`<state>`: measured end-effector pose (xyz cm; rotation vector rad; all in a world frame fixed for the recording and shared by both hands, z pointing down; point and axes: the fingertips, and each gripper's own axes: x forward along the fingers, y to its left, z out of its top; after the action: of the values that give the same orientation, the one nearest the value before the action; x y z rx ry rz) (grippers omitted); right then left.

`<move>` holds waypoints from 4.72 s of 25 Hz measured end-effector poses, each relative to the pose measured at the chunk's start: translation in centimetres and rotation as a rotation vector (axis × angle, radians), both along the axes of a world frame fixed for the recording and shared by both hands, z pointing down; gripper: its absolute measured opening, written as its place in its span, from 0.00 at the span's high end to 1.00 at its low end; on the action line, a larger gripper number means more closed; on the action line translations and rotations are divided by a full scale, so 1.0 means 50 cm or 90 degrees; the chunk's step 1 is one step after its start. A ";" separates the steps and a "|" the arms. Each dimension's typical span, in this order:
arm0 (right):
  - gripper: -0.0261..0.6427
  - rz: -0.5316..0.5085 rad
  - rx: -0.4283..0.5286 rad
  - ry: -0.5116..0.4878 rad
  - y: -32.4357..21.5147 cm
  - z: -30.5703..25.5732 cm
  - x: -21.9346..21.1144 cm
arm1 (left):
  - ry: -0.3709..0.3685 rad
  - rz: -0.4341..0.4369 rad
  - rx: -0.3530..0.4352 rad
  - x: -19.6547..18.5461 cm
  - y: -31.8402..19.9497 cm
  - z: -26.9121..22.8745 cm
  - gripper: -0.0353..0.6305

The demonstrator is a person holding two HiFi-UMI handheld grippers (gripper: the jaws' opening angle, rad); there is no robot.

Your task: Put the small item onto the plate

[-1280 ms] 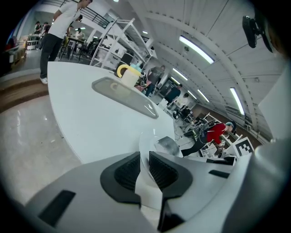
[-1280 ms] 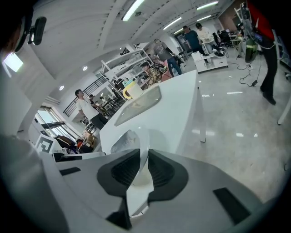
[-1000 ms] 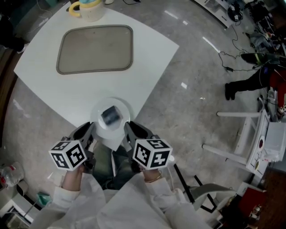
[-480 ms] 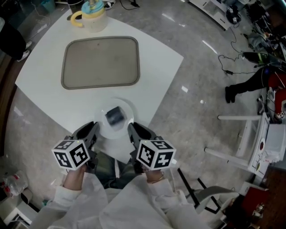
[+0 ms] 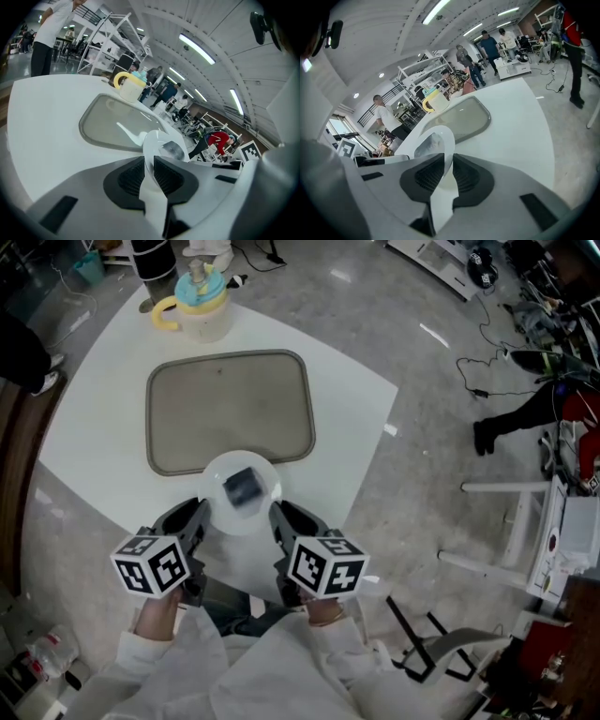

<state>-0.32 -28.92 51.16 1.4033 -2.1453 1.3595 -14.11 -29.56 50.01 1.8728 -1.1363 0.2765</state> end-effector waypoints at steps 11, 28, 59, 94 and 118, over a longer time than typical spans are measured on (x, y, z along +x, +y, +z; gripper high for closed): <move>0.87 0.022 -0.011 0.013 -0.125 0.004 -0.066 | 0.004 0.039 -0.007 -0.066 -0.130 0.004 0.85; 0.87 0.055 -0.016 0.011 -0.278 0.048 -0.087 | -0.031 0.098 0.000 -0.080 -0.308 0.046 0.85; 0.86 0.005 -0.019 0.185 -0.350 0.094 -0.086 | -0.183 0.145 0.014 -0.060 -0.379 0.102 0.79; 0.91 -0.118 0.214 -0.009 -0.051 -0.172 -0.026 | -0.047 0.044 0.141 0.072 -0.054 -0.120 0.78; 0.94 -0.228 0.263 -0.062 0.357 -0.229 0.093 | 0.020 0.048 0.206 0.253 0.372 -0.180 0.92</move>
<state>4.35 -11.09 39.73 1.0098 -2.6917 0.9042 -1.47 -10.95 41.00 2.1980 -1.1415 0.1081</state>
